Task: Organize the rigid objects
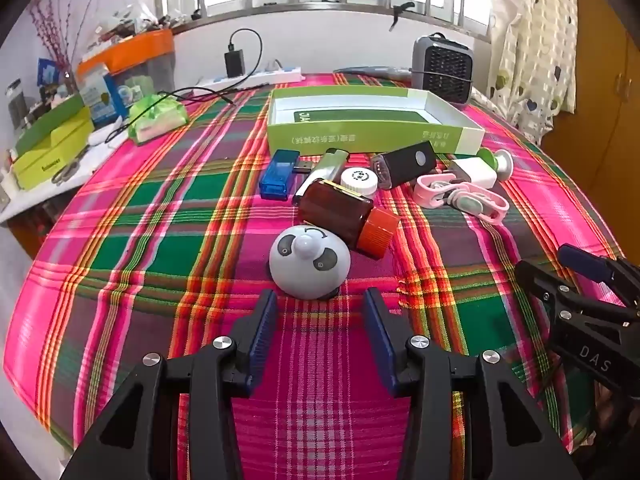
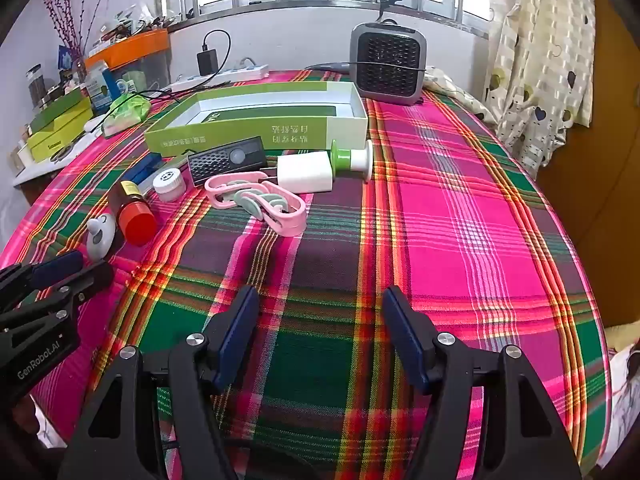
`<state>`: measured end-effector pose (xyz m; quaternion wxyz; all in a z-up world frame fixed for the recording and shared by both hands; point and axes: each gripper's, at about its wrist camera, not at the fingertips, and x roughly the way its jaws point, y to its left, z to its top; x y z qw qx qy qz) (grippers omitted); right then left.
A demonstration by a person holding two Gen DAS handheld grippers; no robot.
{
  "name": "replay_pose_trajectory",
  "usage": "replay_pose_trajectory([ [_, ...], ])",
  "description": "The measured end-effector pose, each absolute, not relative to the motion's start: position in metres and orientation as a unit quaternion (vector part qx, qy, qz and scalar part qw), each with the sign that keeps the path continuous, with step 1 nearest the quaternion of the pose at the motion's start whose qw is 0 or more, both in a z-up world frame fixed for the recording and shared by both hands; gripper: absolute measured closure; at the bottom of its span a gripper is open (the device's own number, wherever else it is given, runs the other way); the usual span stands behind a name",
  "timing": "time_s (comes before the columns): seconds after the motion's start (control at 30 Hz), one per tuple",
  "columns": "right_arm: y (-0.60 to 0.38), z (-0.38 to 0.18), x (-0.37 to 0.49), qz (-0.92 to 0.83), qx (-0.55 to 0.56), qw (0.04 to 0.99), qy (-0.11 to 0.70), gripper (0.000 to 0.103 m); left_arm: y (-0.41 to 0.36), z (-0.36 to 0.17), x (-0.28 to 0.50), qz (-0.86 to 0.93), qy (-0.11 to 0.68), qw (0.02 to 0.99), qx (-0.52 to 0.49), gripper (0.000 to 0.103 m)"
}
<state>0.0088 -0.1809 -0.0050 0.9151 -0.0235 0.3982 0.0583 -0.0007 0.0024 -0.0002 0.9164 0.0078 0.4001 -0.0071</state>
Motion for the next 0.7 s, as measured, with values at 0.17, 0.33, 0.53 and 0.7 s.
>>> replay_pose_trajectory([
  [0.17,-0.18,-0.005,0.009,0.06,-0.018,0.917,0.395,0.038,0.006,0.001,0.003,-0.005,0.402,0.915,0.007,0.06],
  [0.33,-0.176,-0.005,0.012,0.06,-0.022,0.915,0.397,0.038,0.001,0.0,-0.006,-0.007,0.398,0.917,0.012,0.06],
  [0.53,-0.18,-0.006,0.01,0.06,-0.023,0.916,0.397,0.038,0.001,0.0,-0.006,-0.008,0.398,0.917,0.012,0.06],
  [0.7,-0.181,-0.006,0.009,0.06,-0.023,0.916,0.397,0.038,0.0,0.0,-0.006,-0.007,0.398,0.917,0.013,0.06],
])
